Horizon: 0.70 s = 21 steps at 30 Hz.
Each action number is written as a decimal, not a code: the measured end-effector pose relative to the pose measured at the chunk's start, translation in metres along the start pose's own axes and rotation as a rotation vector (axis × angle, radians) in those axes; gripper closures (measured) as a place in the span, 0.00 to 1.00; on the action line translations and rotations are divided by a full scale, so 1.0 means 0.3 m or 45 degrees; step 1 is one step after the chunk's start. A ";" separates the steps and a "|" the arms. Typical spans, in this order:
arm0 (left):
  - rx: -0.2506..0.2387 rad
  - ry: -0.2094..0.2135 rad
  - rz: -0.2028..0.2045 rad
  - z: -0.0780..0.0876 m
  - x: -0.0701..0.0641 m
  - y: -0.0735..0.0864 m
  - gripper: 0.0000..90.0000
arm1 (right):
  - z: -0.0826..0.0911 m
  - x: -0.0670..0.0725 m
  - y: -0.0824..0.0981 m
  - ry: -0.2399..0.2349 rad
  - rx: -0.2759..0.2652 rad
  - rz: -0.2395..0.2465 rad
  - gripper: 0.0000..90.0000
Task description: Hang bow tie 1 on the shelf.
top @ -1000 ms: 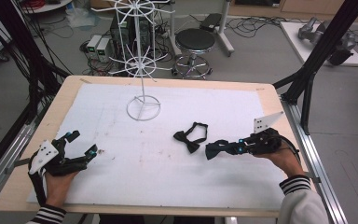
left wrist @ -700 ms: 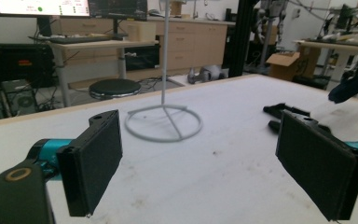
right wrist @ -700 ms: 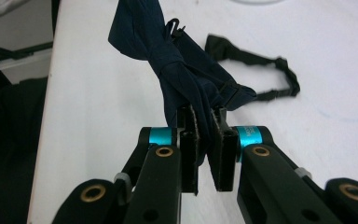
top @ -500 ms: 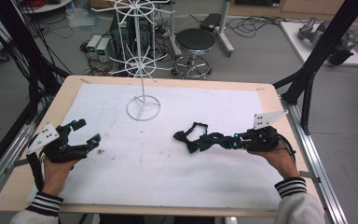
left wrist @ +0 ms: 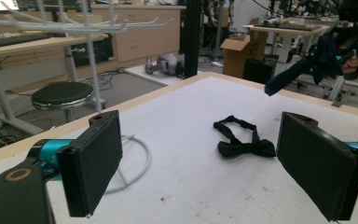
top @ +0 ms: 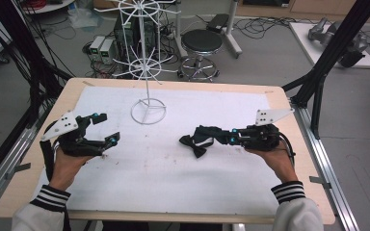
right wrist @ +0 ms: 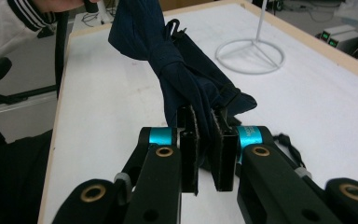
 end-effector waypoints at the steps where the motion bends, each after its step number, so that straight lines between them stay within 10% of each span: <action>1: -0.001 0.011 -0.005 -0.008 -0.005 -0.010 0.16 | -0.007 0.005 -0.008 -0.005 -0.009 -0.002 0.94; 21: -0.006 0.285 0.001 -0.152 -0.095 -0.139 0.16 | -0.149 0.091 -0.101 0.071 -0.050 0.039 0.94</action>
Point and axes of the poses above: each handheld gripper's, and its own axes: z roughly backward along the jaws, y roughly out of its underside, x roughly to its left, the point moved 8 cm from there along -z, roughly forward along the jaws, and after that the axes turned 14 degrees about -z, right-handed, at the moved point
